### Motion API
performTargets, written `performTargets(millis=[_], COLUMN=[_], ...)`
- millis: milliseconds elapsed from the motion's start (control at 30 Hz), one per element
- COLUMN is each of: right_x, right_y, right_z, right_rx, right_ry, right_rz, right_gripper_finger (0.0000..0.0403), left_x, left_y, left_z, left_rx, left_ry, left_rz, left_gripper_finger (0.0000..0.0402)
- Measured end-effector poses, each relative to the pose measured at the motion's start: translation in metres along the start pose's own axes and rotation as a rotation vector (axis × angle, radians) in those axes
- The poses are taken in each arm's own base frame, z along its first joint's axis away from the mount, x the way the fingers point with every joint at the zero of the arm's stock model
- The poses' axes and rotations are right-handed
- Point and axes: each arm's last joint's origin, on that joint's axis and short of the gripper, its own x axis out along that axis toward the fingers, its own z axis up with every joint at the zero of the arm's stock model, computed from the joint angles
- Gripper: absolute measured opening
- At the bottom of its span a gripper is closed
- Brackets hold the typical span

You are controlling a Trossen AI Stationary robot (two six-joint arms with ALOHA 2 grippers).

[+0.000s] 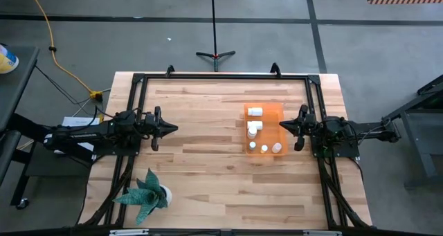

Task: Pick and place pill bottles into a basket
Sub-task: Return to Home Position

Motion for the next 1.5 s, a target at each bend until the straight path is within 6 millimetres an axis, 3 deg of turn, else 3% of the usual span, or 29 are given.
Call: performTargets(millis=[1500], right_x=[0.0000], right_y=[0.0000], right_z=[-0.0001], right_rx=[0.000], right_ry=[0.000], right_rz=[0.000], right_gripper_finger=[0.0007], left_x=[0.0000], left_y=[0.0000], left_z=[0.0000], left_rx=[0.000], left_ry=[0.000], left_rz=[0.000], left_gripper_finger=[0.0063])
